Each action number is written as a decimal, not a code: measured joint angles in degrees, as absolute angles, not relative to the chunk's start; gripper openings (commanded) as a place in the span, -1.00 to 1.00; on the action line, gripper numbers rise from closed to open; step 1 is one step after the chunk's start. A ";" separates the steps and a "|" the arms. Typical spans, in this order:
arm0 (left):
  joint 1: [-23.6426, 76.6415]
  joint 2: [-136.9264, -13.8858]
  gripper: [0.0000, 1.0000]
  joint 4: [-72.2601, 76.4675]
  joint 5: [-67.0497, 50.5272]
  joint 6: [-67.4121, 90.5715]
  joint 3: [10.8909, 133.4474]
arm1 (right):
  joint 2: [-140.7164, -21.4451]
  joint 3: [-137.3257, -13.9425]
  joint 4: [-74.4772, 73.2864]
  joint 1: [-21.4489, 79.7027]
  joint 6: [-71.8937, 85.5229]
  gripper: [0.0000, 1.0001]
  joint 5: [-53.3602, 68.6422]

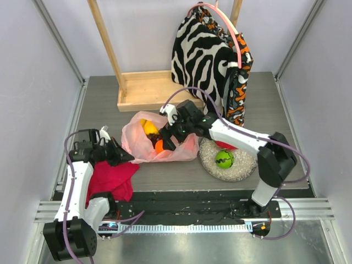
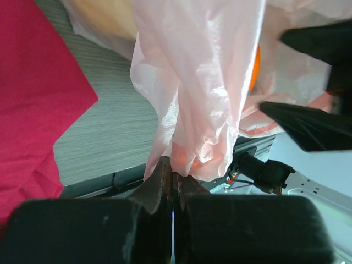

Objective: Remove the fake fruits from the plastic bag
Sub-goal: Adjust the fake fruit in the plastic bag.

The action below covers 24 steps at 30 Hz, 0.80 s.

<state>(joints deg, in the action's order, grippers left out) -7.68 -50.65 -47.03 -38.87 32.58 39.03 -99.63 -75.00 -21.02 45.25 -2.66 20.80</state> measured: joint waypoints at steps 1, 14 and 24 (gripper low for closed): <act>-7.60 -50.87 -1.00 -47.29 -38.70 32.60 38.94 | -97.45 -74.94 -21.91 45.21 -3.75 0.90 20.32; -7.55 -51.79 -1.00 -46.70 -39.05 34.09 37.12 | -93.49 -77.28 -22.61 47.00 -5.74 0.25 21.85; -7.57 -51.79 -1.00 -45.84 -39.07 34.09 37.12 | -106.78 -83.88 -23.79 48.77 2.02 0.74 16.84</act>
